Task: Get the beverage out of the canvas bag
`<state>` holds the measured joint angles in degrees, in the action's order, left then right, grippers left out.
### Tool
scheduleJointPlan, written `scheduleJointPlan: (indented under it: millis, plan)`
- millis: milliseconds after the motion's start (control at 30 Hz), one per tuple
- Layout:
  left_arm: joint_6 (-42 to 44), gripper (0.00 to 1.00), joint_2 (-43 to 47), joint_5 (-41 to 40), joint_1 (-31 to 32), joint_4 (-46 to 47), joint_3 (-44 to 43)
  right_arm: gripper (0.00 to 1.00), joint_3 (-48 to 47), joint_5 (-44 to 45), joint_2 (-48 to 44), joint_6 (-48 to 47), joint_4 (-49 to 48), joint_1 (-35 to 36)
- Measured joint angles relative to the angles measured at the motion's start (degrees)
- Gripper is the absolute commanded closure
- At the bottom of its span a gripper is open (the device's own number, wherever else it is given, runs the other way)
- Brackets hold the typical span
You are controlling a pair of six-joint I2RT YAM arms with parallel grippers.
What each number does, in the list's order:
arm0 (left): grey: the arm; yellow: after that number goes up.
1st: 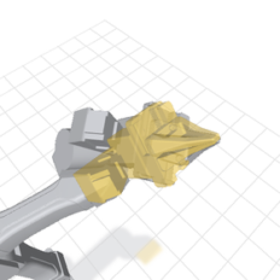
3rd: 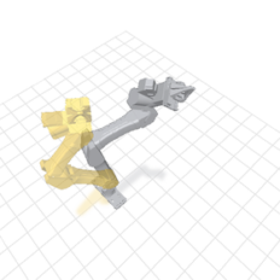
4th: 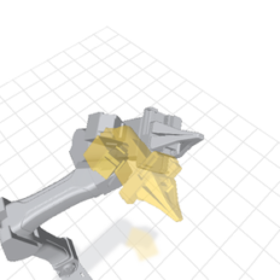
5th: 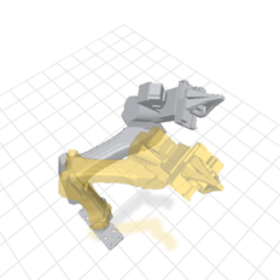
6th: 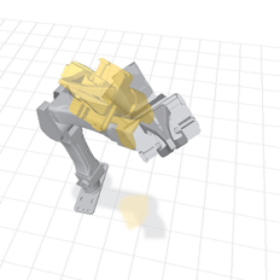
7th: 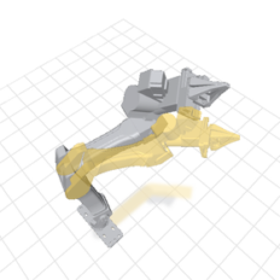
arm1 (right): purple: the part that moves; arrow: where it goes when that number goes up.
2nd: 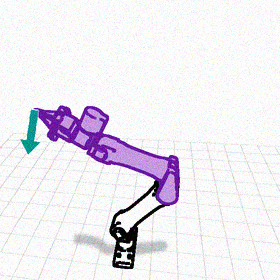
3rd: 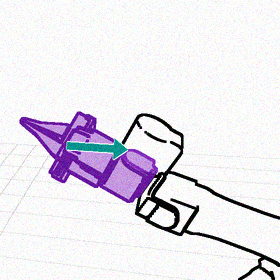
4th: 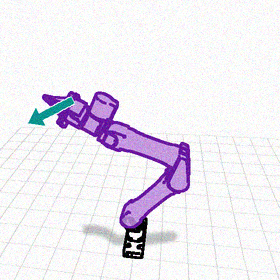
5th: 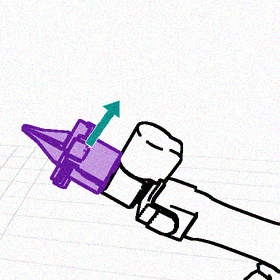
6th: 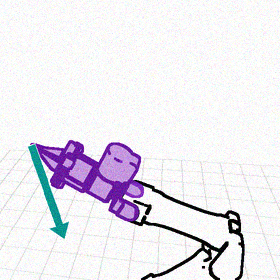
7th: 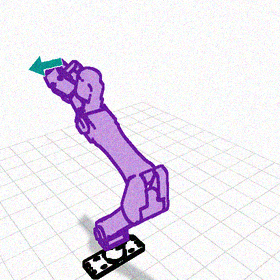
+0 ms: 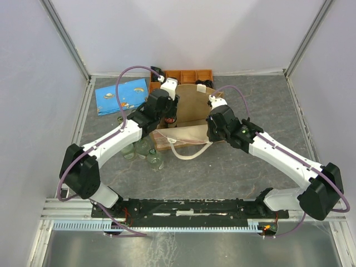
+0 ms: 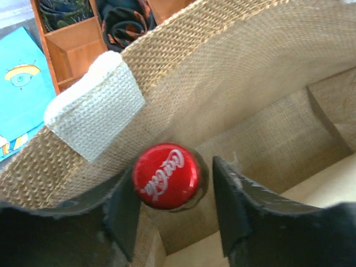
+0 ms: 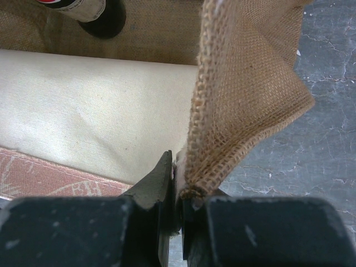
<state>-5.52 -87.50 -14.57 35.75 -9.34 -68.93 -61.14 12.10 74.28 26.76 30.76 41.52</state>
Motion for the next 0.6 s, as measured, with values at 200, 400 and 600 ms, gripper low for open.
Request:
scheduleJointPlan:
  millis: [200,400,600]
  plan:
    - [0.9,0.72,0.0,-0.4,0.0,7.5,3.9,0.86,0.0,0.0,0.0,0.0,0.0,0.0]
    - [1.5,0.97,0.0,0.1,0.0,9.6,4.7,0.86,0.0,0.0,0.0,0.0,0.0,0.0]
    - [2.5,0.97,1.6,1.8,0.0,8.3,5.0,0.86,0.0,0.0,0.0,0.0,0.1,0.0]
